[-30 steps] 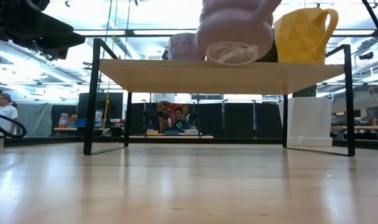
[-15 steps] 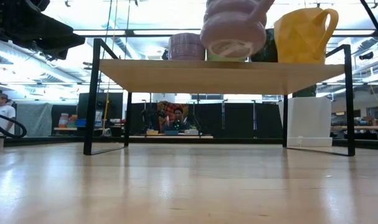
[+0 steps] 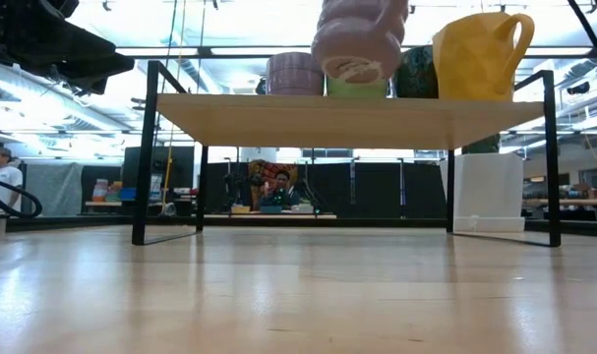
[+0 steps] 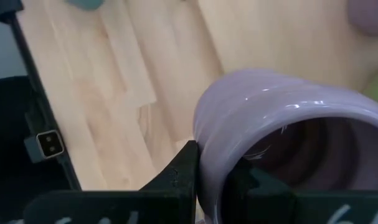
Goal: Place coffee mugs
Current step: Put the purple mug on the shelf
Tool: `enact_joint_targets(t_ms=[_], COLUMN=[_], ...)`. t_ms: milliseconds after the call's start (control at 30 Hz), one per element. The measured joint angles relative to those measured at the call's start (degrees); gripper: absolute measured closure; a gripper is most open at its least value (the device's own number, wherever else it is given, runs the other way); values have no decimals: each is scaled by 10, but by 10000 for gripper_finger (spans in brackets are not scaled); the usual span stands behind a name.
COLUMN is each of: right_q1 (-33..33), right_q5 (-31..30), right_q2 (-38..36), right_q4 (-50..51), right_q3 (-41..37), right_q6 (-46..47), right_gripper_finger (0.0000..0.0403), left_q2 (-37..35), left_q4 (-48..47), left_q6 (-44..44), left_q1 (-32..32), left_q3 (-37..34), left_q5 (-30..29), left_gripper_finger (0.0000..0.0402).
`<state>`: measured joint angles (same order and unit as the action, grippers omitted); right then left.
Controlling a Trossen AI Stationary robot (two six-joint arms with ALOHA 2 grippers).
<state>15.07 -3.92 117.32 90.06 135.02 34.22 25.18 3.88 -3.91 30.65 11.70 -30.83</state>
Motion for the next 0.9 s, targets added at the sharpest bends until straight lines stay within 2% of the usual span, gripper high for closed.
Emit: enact_joint_targets(t_ms=[367, 900], right_q1=[-33, -24], right_q5=[10, -12], right_q2=[1, -36], right_q4=[0, -2], right_q3=[-21, -34], right_q6=[-26, -44], right_gripper_finger=[359, 359], left_q2=[0, 0], left_q4=[0, -5], left_q6=[-1, -14], left_q1=[0, 0], left_q3=[0, 0], left_q5=[0, 0], left_gripper_finger=[237, 237])
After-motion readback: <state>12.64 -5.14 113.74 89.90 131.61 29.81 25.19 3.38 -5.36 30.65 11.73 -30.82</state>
